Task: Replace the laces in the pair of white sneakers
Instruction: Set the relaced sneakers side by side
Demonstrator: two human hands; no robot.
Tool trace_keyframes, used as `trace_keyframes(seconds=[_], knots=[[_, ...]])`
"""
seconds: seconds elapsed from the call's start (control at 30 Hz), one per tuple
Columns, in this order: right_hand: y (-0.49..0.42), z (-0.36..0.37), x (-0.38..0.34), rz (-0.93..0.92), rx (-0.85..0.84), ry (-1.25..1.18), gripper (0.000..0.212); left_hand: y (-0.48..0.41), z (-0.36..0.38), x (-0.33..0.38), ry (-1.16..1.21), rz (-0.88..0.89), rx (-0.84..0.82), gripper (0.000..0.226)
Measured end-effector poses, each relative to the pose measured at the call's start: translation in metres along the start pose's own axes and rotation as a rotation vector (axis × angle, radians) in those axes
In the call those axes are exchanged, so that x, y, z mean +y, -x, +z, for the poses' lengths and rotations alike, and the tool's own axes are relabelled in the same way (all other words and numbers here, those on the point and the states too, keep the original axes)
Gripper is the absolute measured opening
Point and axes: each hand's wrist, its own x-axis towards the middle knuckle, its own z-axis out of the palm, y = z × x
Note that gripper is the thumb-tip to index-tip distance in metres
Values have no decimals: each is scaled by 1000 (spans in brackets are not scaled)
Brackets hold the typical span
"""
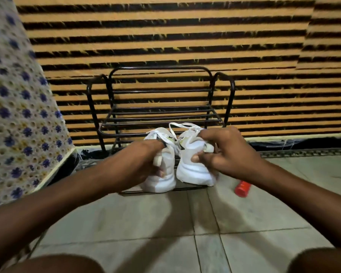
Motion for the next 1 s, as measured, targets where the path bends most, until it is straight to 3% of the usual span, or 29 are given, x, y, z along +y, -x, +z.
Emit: trace_keyframes(seconds=[0.33, 0.67, 1.0], knots=[[-71, 4, 32, 2, 14, 118, 22, -53, -27, -56, -72, -56, 139, 29], [-158, 40, 113, 82, -3, 268, 22, -125, -15, -153, -98, -168, 148, 30], [-202, 76, 172, 87, -4, 265, 43, -171, -1, -211, -137, -186, 137, 36]])
